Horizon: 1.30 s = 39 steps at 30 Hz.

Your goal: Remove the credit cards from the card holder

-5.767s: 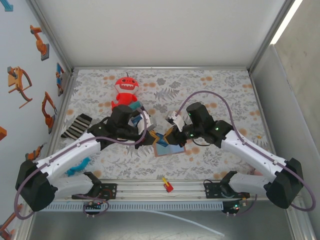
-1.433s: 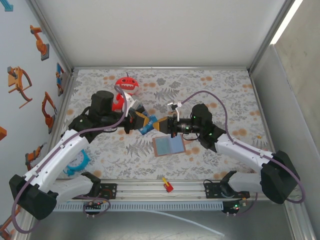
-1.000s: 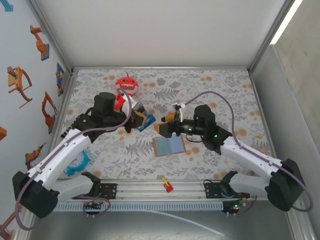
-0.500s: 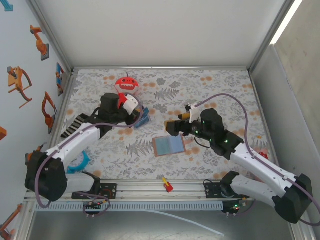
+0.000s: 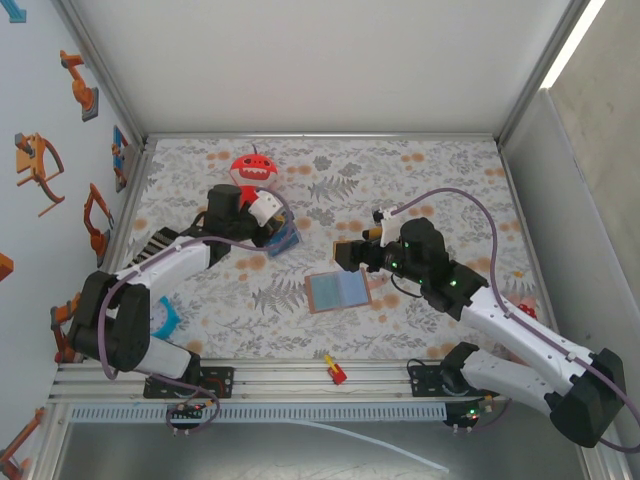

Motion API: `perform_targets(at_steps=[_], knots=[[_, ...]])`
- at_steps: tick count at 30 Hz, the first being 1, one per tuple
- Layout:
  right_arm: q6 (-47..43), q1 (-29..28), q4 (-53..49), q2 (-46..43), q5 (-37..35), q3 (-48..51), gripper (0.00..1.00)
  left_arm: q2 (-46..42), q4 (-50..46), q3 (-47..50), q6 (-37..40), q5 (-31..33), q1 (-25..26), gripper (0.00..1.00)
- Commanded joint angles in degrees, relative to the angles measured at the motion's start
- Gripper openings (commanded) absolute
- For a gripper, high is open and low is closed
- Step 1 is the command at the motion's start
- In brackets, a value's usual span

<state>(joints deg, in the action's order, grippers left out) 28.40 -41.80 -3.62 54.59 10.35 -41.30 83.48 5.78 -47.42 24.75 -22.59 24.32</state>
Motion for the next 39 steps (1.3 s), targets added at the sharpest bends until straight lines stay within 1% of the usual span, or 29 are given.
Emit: perform_targets(at_steps=[1,6,10,17,22,27,32,39], knots=[[-0.8,0.1,0.4,-1.0,-1.4,-0.6,0.95,0.8,0.7,0.2,1.3,-2.8,-1.2,0.00],[-0.8,0.1,0.6,-0.8,-1.5,-0.6,0.95,1.2,1.6,1.0,0.3,-6.1,-1.4,0.00],[-0.8,0.1,0.7,-0.7,-1.2,-0.7,0.95,1.4,0.4,1.4,0.6,-6.9,-1.4,0.00],[-0.9,0.1,0.5,-0.7,-1.1,-0.8,0.95,1.9,-1.4,1.2,0.7,-5.8,-1.4,0.00],[-0.9,0.2,0.5,-1.0,-1.1,-0.7,0.94,3.4,-6.3,-1.5,1.5,-4.6,-1.4,0.00],[-1.0,0.1,0.3,-1.4,-1.3,-0.7,0.95,3.9,-5.8,-1.9,1.1,-4.0,-1.4,0.00],[-1.0,0.1,0.1,-1.7,-1.5,-0.6,0.95,5.7,-9.6,-4.5,1.9,-2.6,-1.3,0.00],[-1.1,0.1,0.0,-1.9,-1.6,-0.4,0.94,6.6,-8.7,-4.8,2.0,-1.1,-1.3,0.01]])
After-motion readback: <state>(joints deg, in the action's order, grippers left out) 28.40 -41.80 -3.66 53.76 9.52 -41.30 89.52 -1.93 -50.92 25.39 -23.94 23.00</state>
